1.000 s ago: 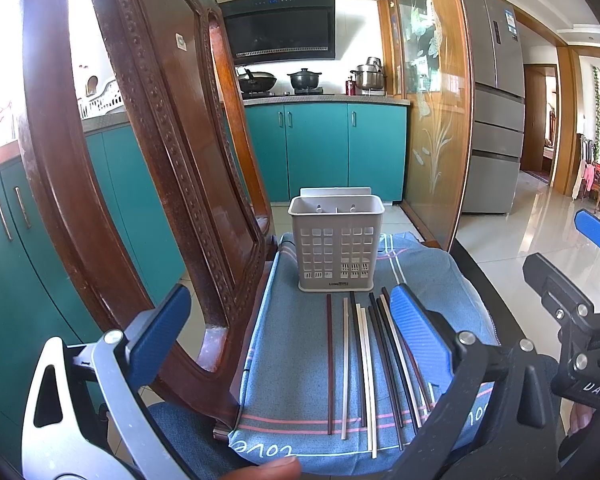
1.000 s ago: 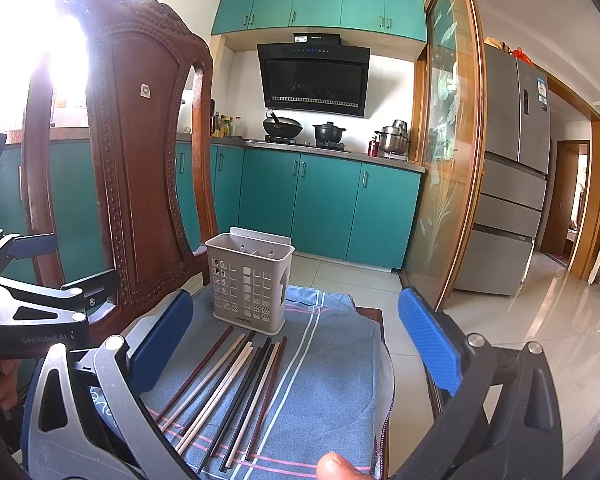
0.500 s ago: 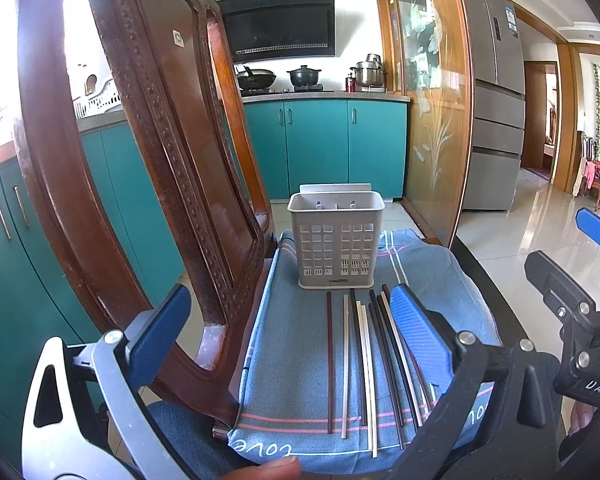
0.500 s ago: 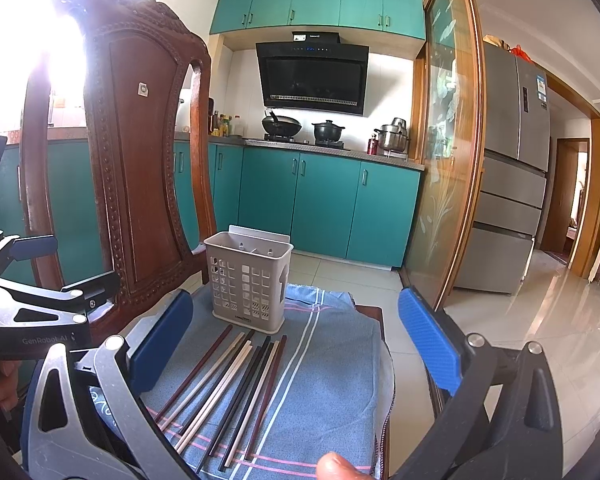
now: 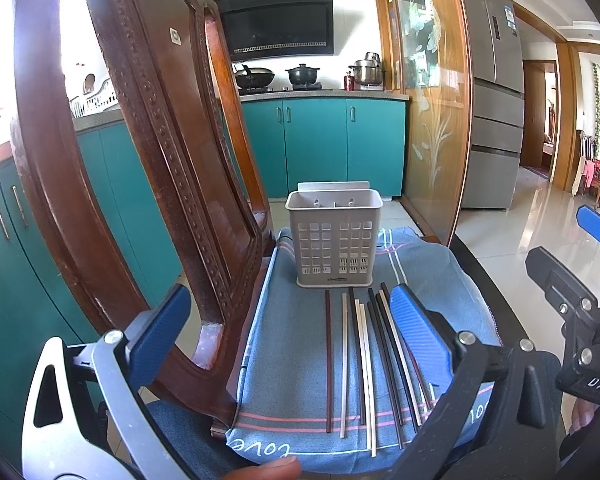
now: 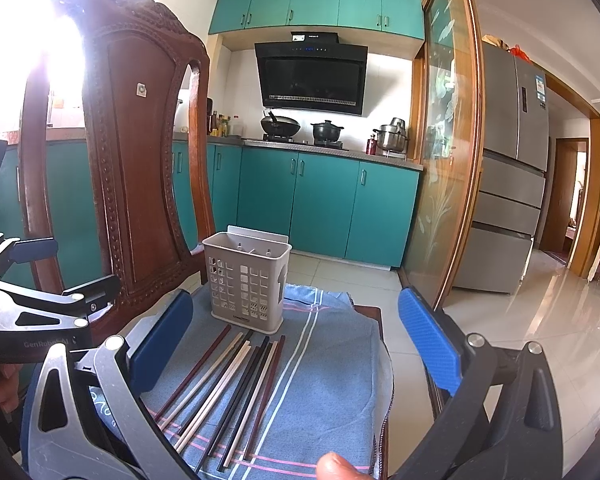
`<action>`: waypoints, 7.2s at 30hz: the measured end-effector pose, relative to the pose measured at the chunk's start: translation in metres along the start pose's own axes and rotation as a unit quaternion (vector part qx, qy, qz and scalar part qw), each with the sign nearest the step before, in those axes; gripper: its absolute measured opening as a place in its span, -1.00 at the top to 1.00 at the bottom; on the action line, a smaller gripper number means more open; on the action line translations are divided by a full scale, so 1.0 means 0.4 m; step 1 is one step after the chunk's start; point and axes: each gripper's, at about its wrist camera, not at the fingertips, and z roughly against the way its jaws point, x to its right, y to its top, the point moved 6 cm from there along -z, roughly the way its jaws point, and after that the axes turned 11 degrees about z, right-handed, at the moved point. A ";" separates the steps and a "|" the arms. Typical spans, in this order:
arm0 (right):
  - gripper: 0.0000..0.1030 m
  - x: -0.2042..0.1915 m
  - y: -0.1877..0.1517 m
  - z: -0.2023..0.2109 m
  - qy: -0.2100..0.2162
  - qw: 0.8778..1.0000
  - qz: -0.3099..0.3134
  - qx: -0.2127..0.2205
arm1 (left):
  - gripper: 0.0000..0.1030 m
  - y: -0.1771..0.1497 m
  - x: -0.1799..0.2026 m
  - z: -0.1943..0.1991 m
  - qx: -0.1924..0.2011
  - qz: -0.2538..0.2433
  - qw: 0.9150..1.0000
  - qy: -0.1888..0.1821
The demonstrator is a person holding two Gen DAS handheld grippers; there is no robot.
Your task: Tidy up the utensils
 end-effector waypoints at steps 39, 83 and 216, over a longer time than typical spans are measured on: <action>0.88 -0.062 -0.388 -0.496 0.124 0.920 -0.098 -0.359 | 0.62 -0.270 0.038 -0.539 -0.302 0.026 0.953 -0.030; 0.87 0.061 -0.065 -0.319 0.136 0.971 -0.093 -0.171 | 0.87 0.033 0.073 -0.284 -0.166 0.013 0.985 -0.049; 0.46 -0.055 -0.389 -0.523 0.073 0.927 -0.040 -0.365 | 0.52 -0.204 0.084 -0.544 -0.298 -0.004 0.954 0.014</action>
